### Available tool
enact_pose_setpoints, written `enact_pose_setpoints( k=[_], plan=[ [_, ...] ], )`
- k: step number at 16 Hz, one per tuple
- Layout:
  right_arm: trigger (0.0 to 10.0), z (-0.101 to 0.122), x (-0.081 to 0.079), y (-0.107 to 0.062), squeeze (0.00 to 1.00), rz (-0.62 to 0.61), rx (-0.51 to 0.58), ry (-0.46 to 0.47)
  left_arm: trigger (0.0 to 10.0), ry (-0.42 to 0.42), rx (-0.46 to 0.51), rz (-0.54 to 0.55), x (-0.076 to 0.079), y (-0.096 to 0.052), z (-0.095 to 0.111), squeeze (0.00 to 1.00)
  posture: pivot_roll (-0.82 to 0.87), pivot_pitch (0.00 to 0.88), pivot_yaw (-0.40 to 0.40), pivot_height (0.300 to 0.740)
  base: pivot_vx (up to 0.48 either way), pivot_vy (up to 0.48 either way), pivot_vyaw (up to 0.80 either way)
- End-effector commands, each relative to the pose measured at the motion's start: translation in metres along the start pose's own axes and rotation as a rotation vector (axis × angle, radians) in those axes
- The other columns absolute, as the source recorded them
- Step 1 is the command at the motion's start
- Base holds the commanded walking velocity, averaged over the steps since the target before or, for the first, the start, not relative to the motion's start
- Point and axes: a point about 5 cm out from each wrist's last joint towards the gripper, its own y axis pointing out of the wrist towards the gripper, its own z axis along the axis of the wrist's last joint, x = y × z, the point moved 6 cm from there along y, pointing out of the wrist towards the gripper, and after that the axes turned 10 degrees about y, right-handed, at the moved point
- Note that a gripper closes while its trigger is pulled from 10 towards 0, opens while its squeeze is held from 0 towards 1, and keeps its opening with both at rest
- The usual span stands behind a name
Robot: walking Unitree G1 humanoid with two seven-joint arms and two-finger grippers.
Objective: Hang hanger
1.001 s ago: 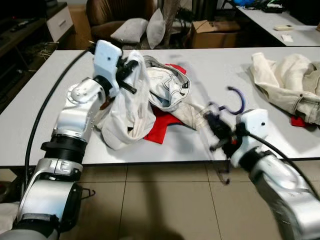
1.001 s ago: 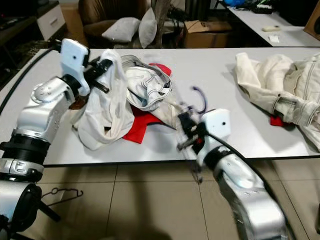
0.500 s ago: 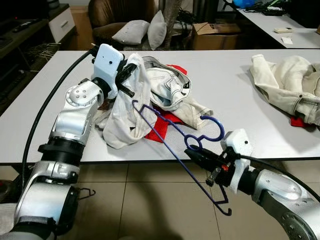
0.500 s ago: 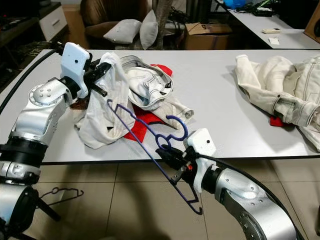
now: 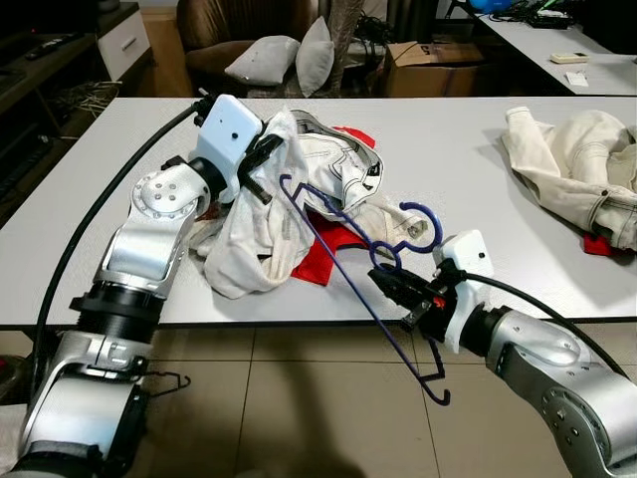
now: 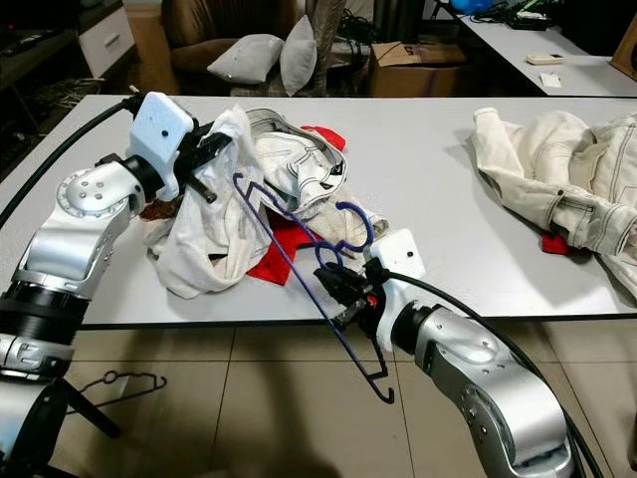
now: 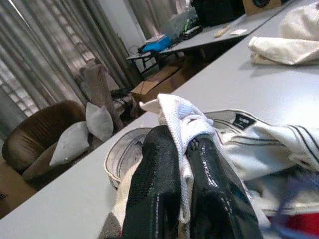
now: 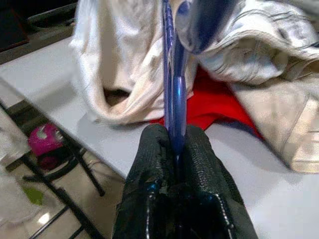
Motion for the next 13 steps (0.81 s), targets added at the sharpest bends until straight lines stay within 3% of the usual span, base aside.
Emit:
enact_pose_setpoints(
  k=[1,5,13],
  plan=[
    [10.0,0.007,0.008,0.000,0.00,-0.040,0.020,0.010,0.0,0.036,0.004,-0.025,0.005,0.000,0.006,0.00,0.03,0.000,0.022,0.740,0.000,0.000,0.00],
    [10.0,0.016,0.008,0.011,0.00,-0.041,0.068,0.053,0.0,0.033,0.016,-0.112,0.027,0.002,0.011,0.00,0.03,0.000,0.028,0.740,0.000,0.000,0.00],
    [10.0,0.007,0.010,0.036,0.00,-0.025,0.037,0.092,0.0,0.032,0.050,-0.191,0.040,0.002,0.026,0.00,0.04,0.000,0.031,0.740,0.000,0.000,0.00]
  ],
)
